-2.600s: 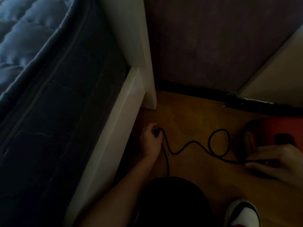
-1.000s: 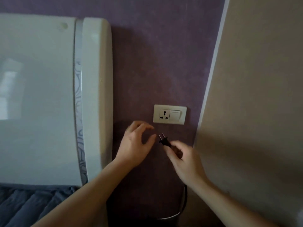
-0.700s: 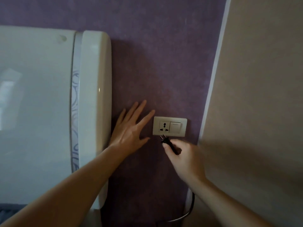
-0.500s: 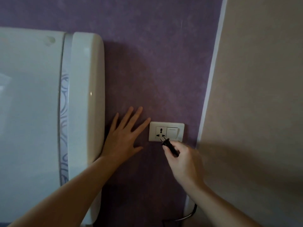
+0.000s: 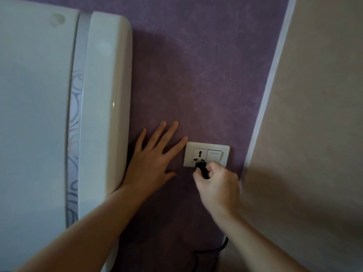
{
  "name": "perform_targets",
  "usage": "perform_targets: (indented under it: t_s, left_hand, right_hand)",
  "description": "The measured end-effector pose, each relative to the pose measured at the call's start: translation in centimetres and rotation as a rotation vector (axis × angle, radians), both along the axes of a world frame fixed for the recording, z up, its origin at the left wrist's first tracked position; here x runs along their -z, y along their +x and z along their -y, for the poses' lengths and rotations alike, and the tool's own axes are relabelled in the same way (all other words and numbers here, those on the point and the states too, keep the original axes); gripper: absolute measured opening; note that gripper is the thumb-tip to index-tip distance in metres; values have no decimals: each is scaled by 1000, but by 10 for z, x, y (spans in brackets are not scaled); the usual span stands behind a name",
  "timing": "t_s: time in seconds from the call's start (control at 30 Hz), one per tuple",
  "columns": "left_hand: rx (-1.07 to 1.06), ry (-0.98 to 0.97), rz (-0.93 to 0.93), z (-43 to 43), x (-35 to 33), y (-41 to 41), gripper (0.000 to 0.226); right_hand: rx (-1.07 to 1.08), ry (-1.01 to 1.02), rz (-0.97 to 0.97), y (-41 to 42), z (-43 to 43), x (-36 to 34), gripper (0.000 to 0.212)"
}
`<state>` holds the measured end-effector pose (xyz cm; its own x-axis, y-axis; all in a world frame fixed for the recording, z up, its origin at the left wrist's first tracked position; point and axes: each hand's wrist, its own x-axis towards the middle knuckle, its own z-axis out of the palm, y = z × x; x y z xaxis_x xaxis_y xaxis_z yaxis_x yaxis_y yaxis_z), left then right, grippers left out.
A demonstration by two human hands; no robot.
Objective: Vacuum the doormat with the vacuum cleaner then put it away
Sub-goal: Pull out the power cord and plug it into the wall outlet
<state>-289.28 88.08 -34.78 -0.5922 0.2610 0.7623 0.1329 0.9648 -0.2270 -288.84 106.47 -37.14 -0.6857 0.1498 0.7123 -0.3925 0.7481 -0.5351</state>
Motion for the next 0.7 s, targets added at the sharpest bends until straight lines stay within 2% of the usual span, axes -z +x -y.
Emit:
perform_targets:
  t_s: [0.17, 0.4, 0.5, 0.7]
  left_hand:
    - [7, 6, 7, 1, 1, -1, 116]
    - [30, 36, 2, 1, 2, -2, 112]
    - [60, 70, -13, 0, 2, -2, 100]
    - [96, 116, -17, -1, 2, -3, 94]
  right_hand:
    - [1, -19, 45, 0, 7, -3, 43]
    - [17, 119, -65, -1, 4, 1, 39]
    - [5, 78, -13, -3, 6, -4, 32]
    - [24, 78, 90, -6, 11, -23, 42]
